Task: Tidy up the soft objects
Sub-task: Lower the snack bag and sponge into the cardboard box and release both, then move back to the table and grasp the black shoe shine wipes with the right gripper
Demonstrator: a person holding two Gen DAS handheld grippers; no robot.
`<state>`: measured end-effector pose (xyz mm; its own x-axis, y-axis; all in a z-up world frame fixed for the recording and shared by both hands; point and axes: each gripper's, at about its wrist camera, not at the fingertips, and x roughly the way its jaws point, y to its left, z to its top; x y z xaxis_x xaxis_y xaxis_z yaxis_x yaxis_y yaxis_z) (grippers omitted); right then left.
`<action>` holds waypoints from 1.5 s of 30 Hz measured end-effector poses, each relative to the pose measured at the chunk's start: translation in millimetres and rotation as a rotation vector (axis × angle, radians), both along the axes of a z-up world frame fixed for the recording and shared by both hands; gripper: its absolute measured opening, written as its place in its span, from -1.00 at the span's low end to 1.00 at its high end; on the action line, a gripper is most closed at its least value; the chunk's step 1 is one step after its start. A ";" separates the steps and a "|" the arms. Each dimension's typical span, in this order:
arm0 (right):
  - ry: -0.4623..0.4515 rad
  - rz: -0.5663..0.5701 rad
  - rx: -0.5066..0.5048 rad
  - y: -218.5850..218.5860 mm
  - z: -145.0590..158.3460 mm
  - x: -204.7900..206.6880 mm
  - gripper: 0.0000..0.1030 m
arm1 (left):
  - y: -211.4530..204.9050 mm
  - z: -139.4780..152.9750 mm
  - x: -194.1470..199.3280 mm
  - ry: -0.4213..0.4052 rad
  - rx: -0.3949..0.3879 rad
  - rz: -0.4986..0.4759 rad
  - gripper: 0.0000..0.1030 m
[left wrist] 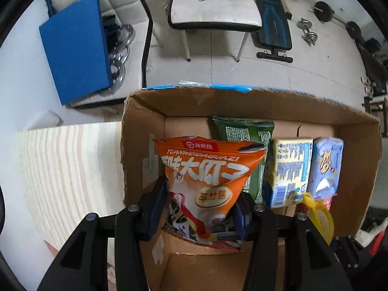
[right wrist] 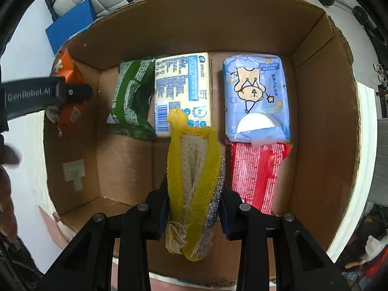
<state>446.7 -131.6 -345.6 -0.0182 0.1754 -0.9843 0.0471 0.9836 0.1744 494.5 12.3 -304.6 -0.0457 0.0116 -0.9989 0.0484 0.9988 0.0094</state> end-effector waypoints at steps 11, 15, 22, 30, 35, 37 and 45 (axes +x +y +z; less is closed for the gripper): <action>-0.016 0.006 -0.029 -7.8 28.0 -2.8 0.73 | 4.8 34.8 -11.1 -0.078 -0.021 0.002 0.87; -0.030 0.012 -0.034 -4.3 35.3 -13.3 1.00 | 4.8 43.4 -30.5 -0.102 -0.035 -0.005 0.90; -0.095 -0.003 -0.033 -5.7 54.5 -30.1 1.00 | 2.4 67.6 -79.6 -0.186 -0.034 -0.038 0.93; -0.228 -0.048 0.095 6.6 78.2 -141.4 1.00 | 39.4 79.9 -194.7 -0.343 0.072 -0.024 0.93; -0.097 -0.153 0.193 28.9 7.3 -177.5 0.99 | 86.3 23.4 -243.6 -0.216 0.111 0.096 0.93; -0.038 -0.181 0.192 41.1 -28.2 -175.0 0.72 | 102.9 1.2 -256.4 -0.173 0.133 0.139 0.93; -0.001 -0.129 0.114 93.6 -78.0 -165.3 -0.07 | 125.0 -34.0 -267.5 -0.125 0.150 0.172 0.92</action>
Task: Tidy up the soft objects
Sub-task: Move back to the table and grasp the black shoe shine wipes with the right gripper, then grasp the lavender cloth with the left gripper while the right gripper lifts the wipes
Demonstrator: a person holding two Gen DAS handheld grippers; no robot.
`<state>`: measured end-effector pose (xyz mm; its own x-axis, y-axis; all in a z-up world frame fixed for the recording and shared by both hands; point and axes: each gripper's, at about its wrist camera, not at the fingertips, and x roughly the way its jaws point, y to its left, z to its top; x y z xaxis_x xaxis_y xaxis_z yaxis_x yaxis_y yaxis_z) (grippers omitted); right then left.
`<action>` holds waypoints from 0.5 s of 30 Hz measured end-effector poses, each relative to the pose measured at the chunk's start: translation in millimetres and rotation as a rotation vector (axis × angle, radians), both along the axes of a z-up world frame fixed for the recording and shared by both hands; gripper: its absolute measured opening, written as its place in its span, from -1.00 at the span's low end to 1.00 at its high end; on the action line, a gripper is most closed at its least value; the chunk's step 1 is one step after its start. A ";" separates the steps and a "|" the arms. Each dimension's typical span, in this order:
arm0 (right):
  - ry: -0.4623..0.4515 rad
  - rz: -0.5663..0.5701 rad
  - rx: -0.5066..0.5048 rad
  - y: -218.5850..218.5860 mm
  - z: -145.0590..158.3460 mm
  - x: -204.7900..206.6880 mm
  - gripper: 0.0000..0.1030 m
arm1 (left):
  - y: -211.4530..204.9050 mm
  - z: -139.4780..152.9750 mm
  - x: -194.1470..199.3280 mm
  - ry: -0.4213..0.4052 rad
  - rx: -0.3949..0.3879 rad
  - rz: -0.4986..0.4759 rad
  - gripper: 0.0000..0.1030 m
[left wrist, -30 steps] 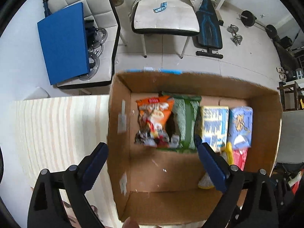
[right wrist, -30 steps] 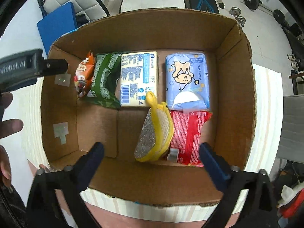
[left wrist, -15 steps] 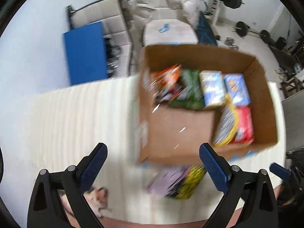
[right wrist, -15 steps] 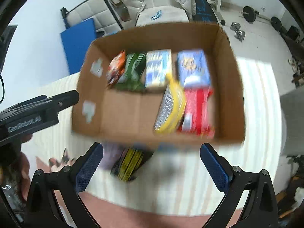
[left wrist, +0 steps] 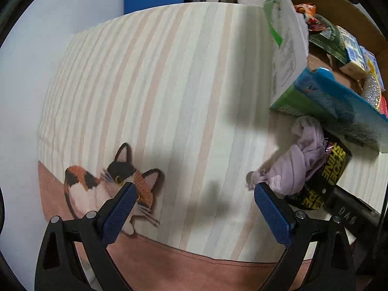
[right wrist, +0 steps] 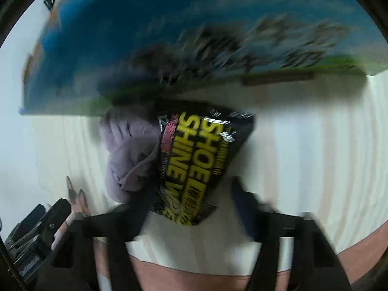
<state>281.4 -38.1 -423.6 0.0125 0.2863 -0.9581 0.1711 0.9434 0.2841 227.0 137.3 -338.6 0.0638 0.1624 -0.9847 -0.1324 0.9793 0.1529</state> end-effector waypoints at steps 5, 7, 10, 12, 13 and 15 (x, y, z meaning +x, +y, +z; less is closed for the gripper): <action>0.019 0.113 -0.080 -7.7 1.9 -18.3 -0.17 | -23.8 -5.9 10.8 0.028 -0.075 -0.078 0.92; 0.037 0.133 -0.108 -25.4 1.3 -30.6 -0.17 | -41.9 -12.0 16.3 0.038 -0.099 -0.127 0.92; 0.070 0.148 -0.145 -56.9 0.1 -51.1 -0.17 | -72.0 -26.3 23.4 0.070 -0.109 -0.225 0.92; 0.088 0.162 -0.162 -68.4 -1.7 -56.3 -0.15 | -92.4 -38.8 27.3 0.094 -0.090 -0.295 0.92; 0.092 0.150 -0.150 -73.4 -1.8 -58.2 -0.07 | -99.5 -44.5 29.1 0.107 -0.080 -0.317 0.92; 0.077 0.136 -0.144 -78.0 -0.6 -59.1 0.44 | -112.8 -59.9 35.1 0.143 -0.068 -0.354 0.86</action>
<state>222.3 -116.1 -424.2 -0.0917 0.1404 -0.9858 0.0558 0.9892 0.1356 262.1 24.5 -398.5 -0.0347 0.0892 -0.9954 0.2339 0.9691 0.0787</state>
